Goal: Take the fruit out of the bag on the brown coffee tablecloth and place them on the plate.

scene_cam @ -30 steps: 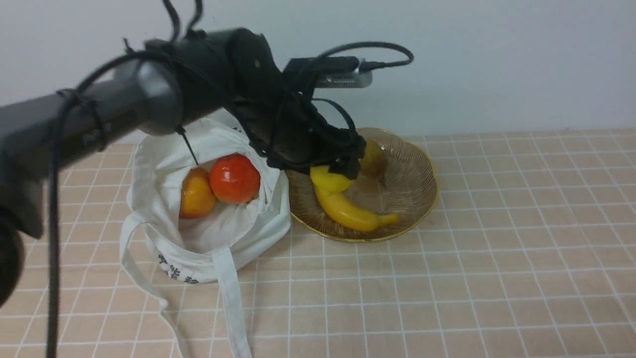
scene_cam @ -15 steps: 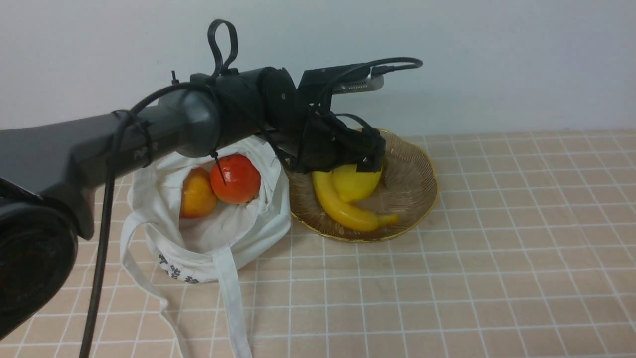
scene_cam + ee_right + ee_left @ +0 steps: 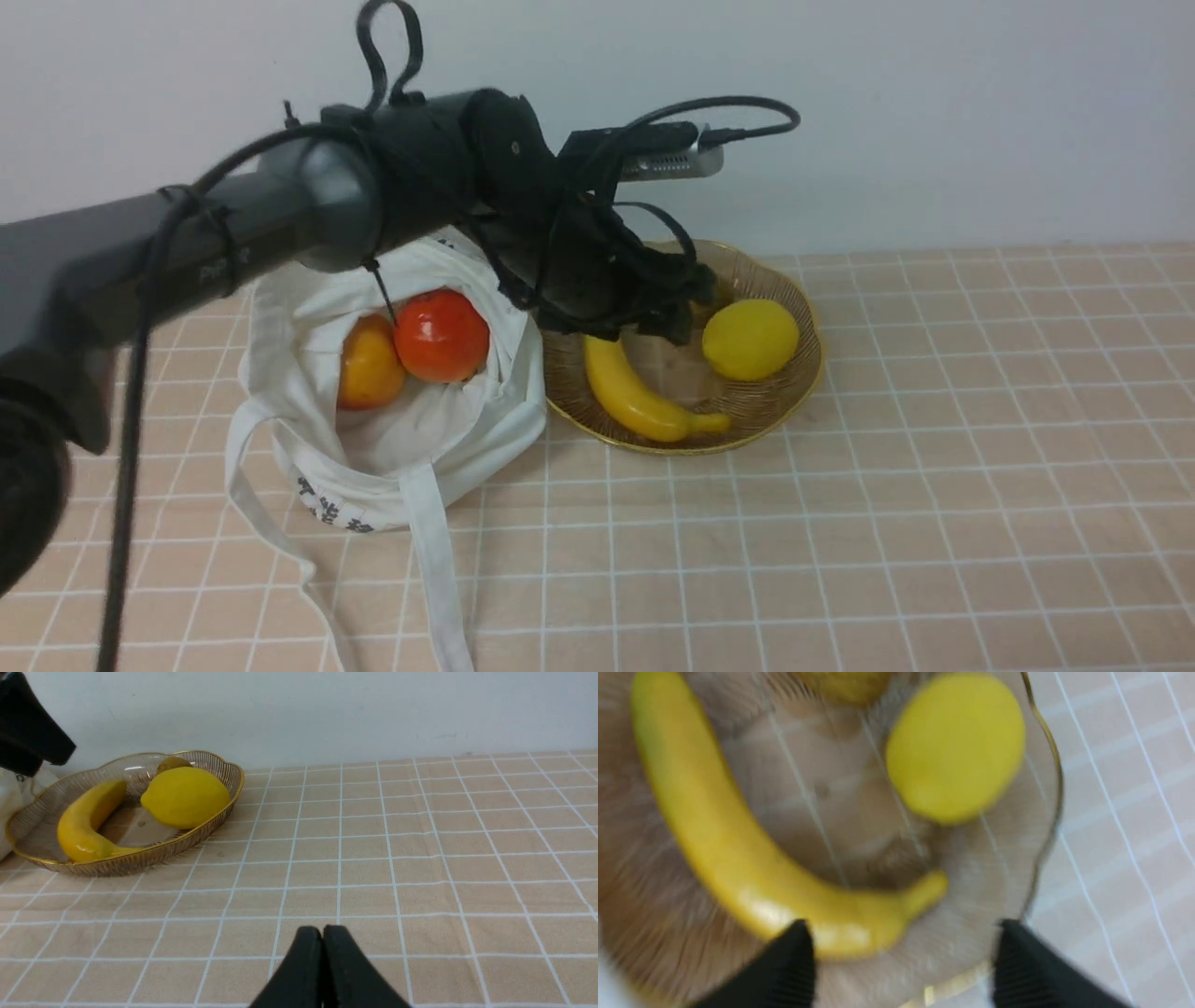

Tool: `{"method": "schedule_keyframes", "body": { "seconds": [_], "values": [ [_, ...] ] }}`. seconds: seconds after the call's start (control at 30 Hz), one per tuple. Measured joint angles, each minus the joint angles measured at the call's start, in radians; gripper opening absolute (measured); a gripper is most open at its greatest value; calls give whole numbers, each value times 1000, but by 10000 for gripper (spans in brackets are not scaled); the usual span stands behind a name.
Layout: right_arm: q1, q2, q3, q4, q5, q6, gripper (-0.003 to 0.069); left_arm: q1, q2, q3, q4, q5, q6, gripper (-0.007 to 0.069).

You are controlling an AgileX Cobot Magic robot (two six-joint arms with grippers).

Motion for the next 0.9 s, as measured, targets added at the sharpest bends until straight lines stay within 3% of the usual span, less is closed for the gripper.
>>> {"method": "schedule_keyframes", "body": {
  "seconds": [0.03, 0.07, 0.1, 0.13, 0.2, 0.37, 0.53, 0.67, 0.73, 0.9],
  "values": [
    [0, 0, 0, 0, 0, 0, -14, 12, -61, 0, 39, 75, 3, 237],
    [0, 0, 0, 0, 0, 0, -14, 23, -99, 0, 66, 121, 7, 152],
    [0, 0, 0, 0, 0, 0, -14, 26, -107, 0, 71, 130, 9, 152],
    [0, 0, 0, 0, 0, 0, -14, 50, -167, 0, 112, 203, 16, 62],
    [0, 0, 0, 1, 0, 0, -14, 80, -249, 0, 147, 273, 25, 17],
    [0, 0, 0, 1, 0, 0, -14, 119, -510, 20, 254, 460, 51, -8],
    [0, 0, 0, 1, 0, 0, -14, 119, -754, 157, 269, 479, 76, -8],
    [0, 0, 0, 1, 0, 0, -14, 119, -1047, 442, 219, 360, 79, -8],
    [0, 0, 0, 1, 0, 0, -14, 119, -1242, 655, 149, 192, 79, -8],
    [0, 0, 0, 1, 0, 0, -14, 119, -1527, 969, 84, 14, 66, -8]
  ]
}}
